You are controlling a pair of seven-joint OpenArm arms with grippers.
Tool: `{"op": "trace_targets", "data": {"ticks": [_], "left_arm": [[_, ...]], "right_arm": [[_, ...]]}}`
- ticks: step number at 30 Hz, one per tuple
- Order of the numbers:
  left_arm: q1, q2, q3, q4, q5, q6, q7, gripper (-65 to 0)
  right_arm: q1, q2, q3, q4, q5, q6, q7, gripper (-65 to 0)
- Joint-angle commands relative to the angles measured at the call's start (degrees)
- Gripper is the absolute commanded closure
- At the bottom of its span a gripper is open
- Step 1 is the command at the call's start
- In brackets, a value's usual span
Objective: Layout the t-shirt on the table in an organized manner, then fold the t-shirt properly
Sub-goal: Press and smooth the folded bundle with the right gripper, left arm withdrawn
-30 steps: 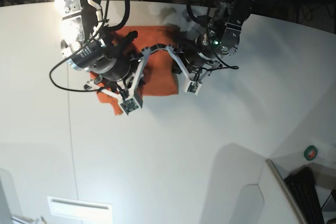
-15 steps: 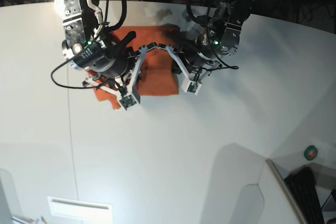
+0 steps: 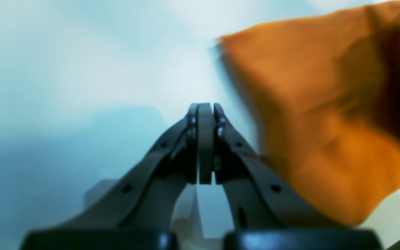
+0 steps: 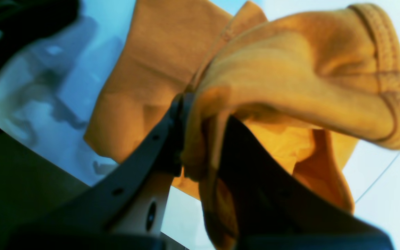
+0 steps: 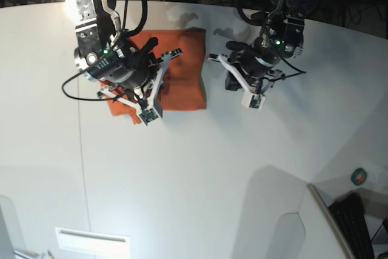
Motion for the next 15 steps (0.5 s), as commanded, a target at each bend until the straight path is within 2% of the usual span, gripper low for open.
{"op": "trace_targets", "data": {"ticks": [1, 3, 5, 7, 11, 15], "left_arm": [[0.94, -1.14, -0.42, 1.69, -0.23, -0.32, -0.62, 0.0], [3.49, -3.51, -2.62, 3.09, -0.41, -0.32, -0.62, 0.0], [6.66, -3.86, -7.27, 5.55, -0.41, -0.41, -0.62, 0.0], [10.17, -3.78, -12.11, 8.81, -0.41, -0.49, -0.62, 0.0], [15.53, -3.69, -18.79, 15.58, -0.41, -0.49, -0.62, 0.0], [16.94, -3.69, -23.63, 16.72, -0.49, -0.49, -0.62, 0.0]], "right_arm": [[0.75, -0.93, 0.06, 0.26, 0.43, -0.21, 1.1, -3.9], [1.01, -1.63, 0.15, -0.97, 0.43, -0.21, 1.1, -18.5], [1.19, -1.98, -0.03, -2.64, 0.43, -0.21, 1.45, -30.6], [1.54, -2.69, -0.12, -3.96, 0.43, -0.21, 2.95, -37.5], [1.71, -2.95, -0.38, -5.89, 0.43, -0.21, 5.06, -38.3], [1.71, -3.21, -1.0, -5.63, 0.43, -0.21, 4.88, -38.3]]}}
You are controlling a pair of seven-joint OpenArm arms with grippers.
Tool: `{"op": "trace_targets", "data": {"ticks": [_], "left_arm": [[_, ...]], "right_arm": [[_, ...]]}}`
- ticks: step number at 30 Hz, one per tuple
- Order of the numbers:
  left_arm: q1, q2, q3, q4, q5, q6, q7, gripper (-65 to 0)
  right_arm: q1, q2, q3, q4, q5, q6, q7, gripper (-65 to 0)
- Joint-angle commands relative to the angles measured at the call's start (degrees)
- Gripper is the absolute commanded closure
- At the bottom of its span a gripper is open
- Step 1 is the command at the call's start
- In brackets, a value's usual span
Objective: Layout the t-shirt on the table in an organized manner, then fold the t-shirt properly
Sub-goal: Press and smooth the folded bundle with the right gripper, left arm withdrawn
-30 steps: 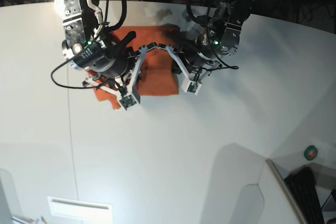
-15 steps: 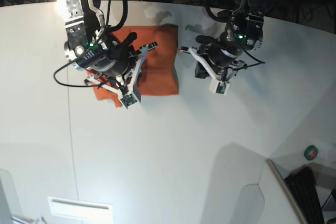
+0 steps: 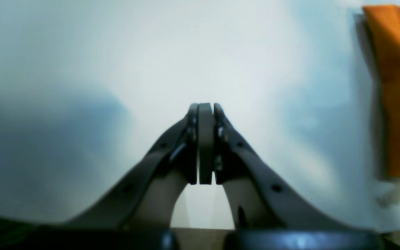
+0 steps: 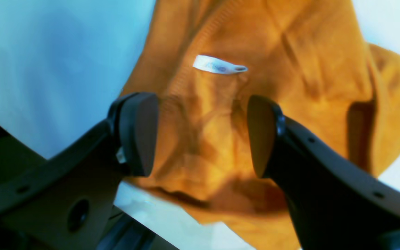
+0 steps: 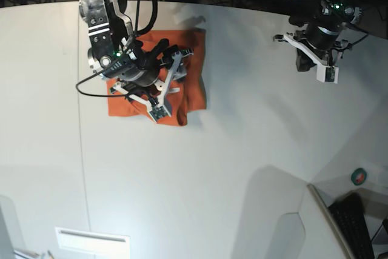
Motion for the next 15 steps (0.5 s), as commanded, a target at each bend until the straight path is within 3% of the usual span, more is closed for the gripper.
{"op": "trace_targets", "data": {"ticks": [1, 4, 9, 11, 13, 15], "left_arm": [[0.2, -0.43, -1.29, 0.81, -0.1, 0.12, -1.06, 0.0], [0.2, -0.52, -4.37, 0.81, -2.47, 0.03, -1.06, 0.0], [-1.21, -2.89, -9.56, -4.56, -14.34, 0.03, -1.06, 0.0], [-2.09, -3.95, -11.67, -8.78, -18.74, 0.03, -1.06, 0.0], [-2.26, -5.0, -14.66, -12.12, -21.99, -0.5, -1.06, 0.0], [-2.26, -5.18, -18.52, -15.28, -24.01, -5.16, -1.06, 0.0]], "right_arm": [[0.82, -0.72, -1.57, 1.17, 0.47, 0.04, 1.12, -38.3], [1.17, -0.81, -5.35, 1.34, 0.47, 0.04, 0.95, -38.3], [0.91, -0.28, -13.88, 6.53, 0.21, 0.04, 0.86, -37.7], [0.55, 1.3, -13.0, 10.84, 0.21, 0.04, 0.68, -31.4], [0.47, 2.44, -10.63, 12.95, 0.21, -0.05, -0.9, -20.6], [0.38, 2.53, -7.37, 13.65, 0.21, -0.05, -2.92, -2.7]]}}
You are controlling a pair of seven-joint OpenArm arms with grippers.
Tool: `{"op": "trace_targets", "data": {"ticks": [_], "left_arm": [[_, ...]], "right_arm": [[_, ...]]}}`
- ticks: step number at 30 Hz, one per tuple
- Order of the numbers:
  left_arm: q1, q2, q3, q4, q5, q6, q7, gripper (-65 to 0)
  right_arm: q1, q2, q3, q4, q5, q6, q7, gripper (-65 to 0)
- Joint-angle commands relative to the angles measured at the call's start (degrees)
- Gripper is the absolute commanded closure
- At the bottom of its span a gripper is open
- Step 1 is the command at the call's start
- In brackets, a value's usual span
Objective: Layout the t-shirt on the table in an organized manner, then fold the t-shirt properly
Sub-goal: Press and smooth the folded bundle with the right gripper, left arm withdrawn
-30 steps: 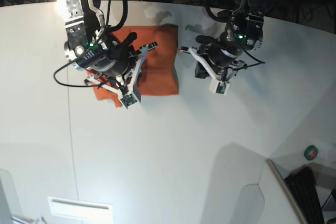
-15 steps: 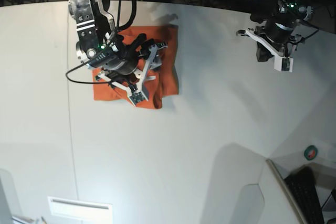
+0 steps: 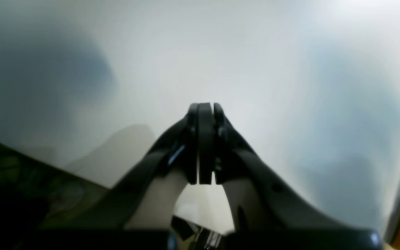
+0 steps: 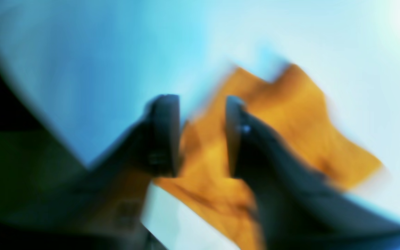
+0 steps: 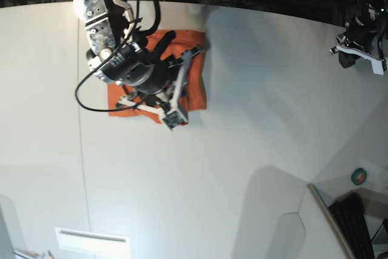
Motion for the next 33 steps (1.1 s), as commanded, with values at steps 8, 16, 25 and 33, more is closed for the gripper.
{"op": "trace_targets", "data": {"ticks": [8, 16, 25, 33], "left_arm": [[0.56, -0.65, -7.99, -4.47, -1.0, -8.92, -0.64, 0.0], [0.56, -0.39, -7.46, -4.38, -1.0, -8.83, -0.64, 0.0], [0.65, -0.39, -7.37, -4.38, -1.0, -8.83, -0.64, 0.0], [0.65, -0.39, -7.37, -4.38, -1.0, -8.83, -0.64, 0.0]], "right_arm": [[-2.17, 2.57, -9.81, 1.04, 0.62, -11.35, -0.59, 0.0], [1.7, 6.26, -24.84, -4.85, 0.53, -29.64, 5.74, -42.5], [3.54, 5.47, -24.58, -12.68, 0.53, -30.69, 7.14, -33.3], [3.37, 5.56, -24.58, -16.46, 0.53, -30.69, 9.78, -1.8]]}}
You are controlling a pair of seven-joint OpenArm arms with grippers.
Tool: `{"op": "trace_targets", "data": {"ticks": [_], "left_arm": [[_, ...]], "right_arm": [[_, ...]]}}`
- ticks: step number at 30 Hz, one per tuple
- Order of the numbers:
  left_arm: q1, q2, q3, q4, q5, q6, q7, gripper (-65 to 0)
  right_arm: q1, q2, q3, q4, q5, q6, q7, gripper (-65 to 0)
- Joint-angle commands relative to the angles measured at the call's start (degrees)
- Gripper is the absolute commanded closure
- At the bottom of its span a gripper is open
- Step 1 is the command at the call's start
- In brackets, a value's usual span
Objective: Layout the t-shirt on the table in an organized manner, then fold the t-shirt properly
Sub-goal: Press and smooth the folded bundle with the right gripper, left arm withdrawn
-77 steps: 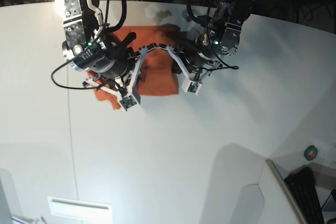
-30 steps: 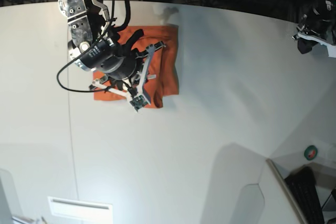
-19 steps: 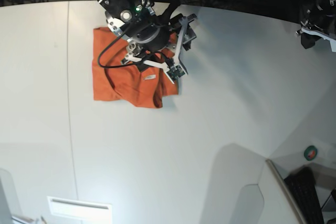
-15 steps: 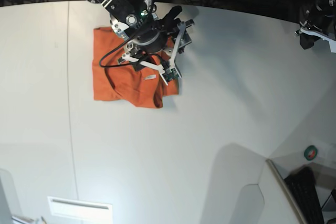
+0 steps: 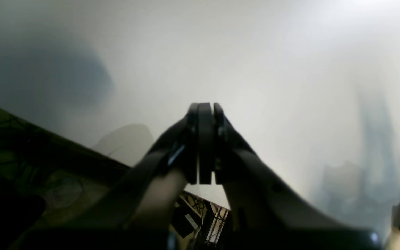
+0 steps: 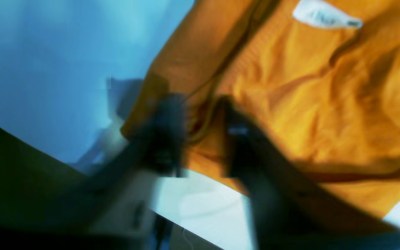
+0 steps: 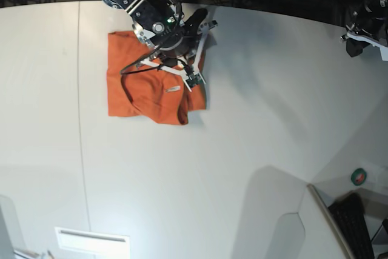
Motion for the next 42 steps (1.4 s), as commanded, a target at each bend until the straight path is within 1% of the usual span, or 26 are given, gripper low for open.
{"op": "trace_targets", "data": {"ticks": [1, 3, 9, 11, 13, 18, 22, 25, 28, 33, 39, 42], "left_arm": [[0.34, -1.0, -0.38, 0.86, -0.74, -0.16, -1.04, 0.0], [0.34, -1.0, -0.38, 0.86, -0.74, -0.16, -1.04, 0.0], [0.34, -1.0, -0.38, 0.86, -0.74, -0.16, -1.04, 0.0], [0.34, -1.0, -0.38, 0.86, -0.74, -0.16, -1.04, 0.0], [0.34, -1.0, -0.38, 0.86, -0.74, -0.16, -1.04, 0.0], [0.16, -1.0, -0.38, 0.86, -0.74, -0.16, -1.04, 0.0], [0.16, -1.0, -0.38, 0.86, -0.74, -0.16, -1.04, 0.0], [0.16, -1.0, -0.38, 0.86, -0.74, -0.16, -1.04, 0.0], [-0.01, -1.0, -0.38, 0.86, -0.74, -0.16, -1.04, 0.0], [-0.1, -1.0, -0.38, 0.86, -0.74, -0.16, -1.04, 0.0], [-0.1, -1.0, -0.38, 0.86, -0.74, -0.16, -1.04, 0.0], [-0.1, -1.0, -0.38, 0.86, -0.74, -0.16, -1.04, 0.0]], "right_arm": [[0.39, -0.3, 0.06, 1.23, -0.32, 0.0, 1.65, 0.0], [-0.31, -0.21, 0.06, 1.4, -0.32, -0.09, 2.27, 0.0], [-2.95, -0.03, -0.03, 5.71, -0.32, -0.09, 1.83, 0.0], [-3.83, 1.28, -0.21, 8.09, -0.32, -0.09, 1.83, 0.0], [-4.44, 1.72, -0.21, 10.02, -0.32, 0.0, 1.74, 0.0], [-5.06, 1.9, -0.21, 10.55, -0.23, 0.17, -1.69, 0.0], [-6.73, 1.9, -0.38, 11.25, -0.23, 0.44, -1.69, 0.0], [-8.31, 1.99, -0.38, 14.94, -0.23, 0.52, -1.78, 0.0], [-8.75, 3.04, -0.38, 18.28, -0.14, 0.52, -2.04, 0.0], [-7.52, 2.87, -0.38, 14.24, -0.05, 0.52, -2.22, 0.0], [-7.69, 1.81, -0.38, 11.69, -0.05, 0.52, -2.13, 0.0], [-7.34, 1.81, -2.32, 10.11, -0.05, 0.52, -2.13, 0.0]]}}
